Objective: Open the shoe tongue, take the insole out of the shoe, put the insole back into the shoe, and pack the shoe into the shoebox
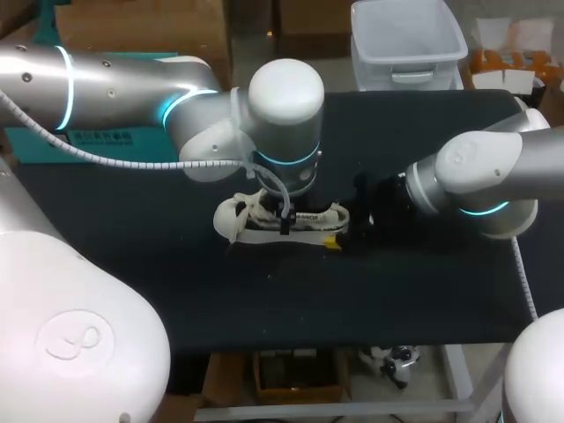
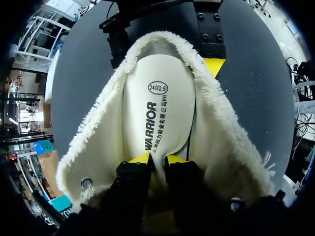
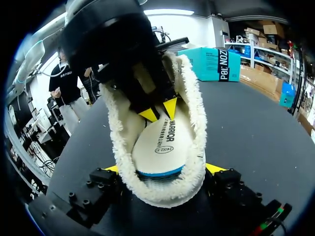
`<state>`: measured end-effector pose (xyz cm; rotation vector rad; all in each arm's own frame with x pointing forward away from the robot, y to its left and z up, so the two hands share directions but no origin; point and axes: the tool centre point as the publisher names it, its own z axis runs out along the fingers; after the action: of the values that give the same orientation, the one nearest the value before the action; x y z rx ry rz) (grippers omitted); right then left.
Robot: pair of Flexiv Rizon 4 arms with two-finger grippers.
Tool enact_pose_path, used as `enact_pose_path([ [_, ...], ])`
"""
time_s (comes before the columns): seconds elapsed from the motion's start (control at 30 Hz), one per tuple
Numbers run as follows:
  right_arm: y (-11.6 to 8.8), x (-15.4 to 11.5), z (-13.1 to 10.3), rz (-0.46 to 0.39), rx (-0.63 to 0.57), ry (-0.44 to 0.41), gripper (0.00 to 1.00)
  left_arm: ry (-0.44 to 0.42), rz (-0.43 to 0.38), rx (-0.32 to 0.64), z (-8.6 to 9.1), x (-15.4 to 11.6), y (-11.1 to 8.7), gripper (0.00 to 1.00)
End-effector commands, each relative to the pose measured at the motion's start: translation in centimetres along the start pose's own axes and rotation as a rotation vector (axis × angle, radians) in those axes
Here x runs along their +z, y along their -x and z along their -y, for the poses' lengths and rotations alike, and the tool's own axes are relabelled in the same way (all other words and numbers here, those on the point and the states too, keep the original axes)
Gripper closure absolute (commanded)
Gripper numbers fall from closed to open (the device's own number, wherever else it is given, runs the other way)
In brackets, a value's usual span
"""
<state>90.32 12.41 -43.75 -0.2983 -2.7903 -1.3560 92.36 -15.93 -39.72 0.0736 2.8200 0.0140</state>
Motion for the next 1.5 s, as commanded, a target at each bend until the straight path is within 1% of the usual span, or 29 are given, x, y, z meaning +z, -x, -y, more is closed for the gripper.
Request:
enact_pose_path([
  [0.03,0.1,1.0,1.1,-0.005,-0.003,0.003,1.00,0.005,0.002,-0.002,0.2,7.2,1.7,1.00],
  [0.1,0.1,1.0,1.1,-0.005,-0.003,0.003,1.00,0.001,-0.002,-0.002,0.2,7.1,1.8,1.00],
  [0.13,0.1,1.0,1.1,-0.005,-0.003,0.003,1.00,-0.019,-0.023,0.001,0.0,6.3,1.8,1.00],
  [0.23,0.1,1.0,1.1,-0.005,-0.003,0.003,1.00,-0.027,-0.031,0.006,-0.1,5.3,1.7,1.00],
  [0.53,0.1,1.0,1.1,-0.005,-0.003,0.003,1.00,-0.138,-0.098,0.036,-0.4,-1.0,1.4,1.00],
  [0.6,0.1,1.0,1.1,-0.005,-0.003,0.003,1.00,-0.173,-0.116,0.053,-0.3,-2.7,1.3,1.00],
  [0.63,0.1,1.0,1.1,-0.005,-0.003,0.003,1.00,-0.173,-0.116,0.053,-0.3,-2.7,1.3,1.00],
  [0.67,0.1,1.0,1.1,-0.005,-0.003,0.003,1.00,-0.190,-0.120,0.061,0.0,-4.1,1.2,1.00],
  [0.77,0.1,1.0,1.1,-0.005,-0.003,0.003,1.00,-0.230,-0.153,0.082,0.3,-5.6,1.0,1.00],
  [0.8,0.1,1.0,1.1,-0.005,-0.003,0.003,1.00,-0.247,-0.172,0.095,0.4,-6.0,0.9,1.00],
  [0.87,0.1,1.0,1.1,-0.005,-0.003,0.003,1.00,-0.258,-0.184,0.098,0.7,-6.6,0.6,1.00],
  [1.0,0.1,1.0,1.1,-0.005,-0.003,0.003,1.00,-0.306,-0.249,0.125,1.4,-7.2,0.2,1.00],
  [1.1,0.1,1.0,1.1,-0.005,-0.003,0.003,1.00,-0.318,-0.260,0.128,2.1,-7.4,-0.1,1.00],
  [1.13,0.1,1.0,1.1,-0.005,-0.003,0.003,1.00,-0.341,-0.279,0.133,2.5,-7.6,-0.2,1.00],
  [1.3,0.1,1.0,1.1,-0.005,-0.003,0.003,1.00,-0.410,-0.322,0.150,3.6,-8.7,-0.1,1.00],
  [1.37,0.1,1.0,1.1,-0.005,-0.003,0.003,1.00,-0.450,-0.345,0.162,4.1,-9.3,0.0,1.00],
  [1.4,0.1,1.0,1.1,-0.005,-0.003,0.003,1.00,-0.455,-0.348,0.164,4.2,-9.4,0.0,1.00],
  [1.5,0.1,1.0,1.1,-0.005,-0.003,0.003,1.00,-0.510,-0.374,0.187,4.6,-10.5,0.2,1.00],
])
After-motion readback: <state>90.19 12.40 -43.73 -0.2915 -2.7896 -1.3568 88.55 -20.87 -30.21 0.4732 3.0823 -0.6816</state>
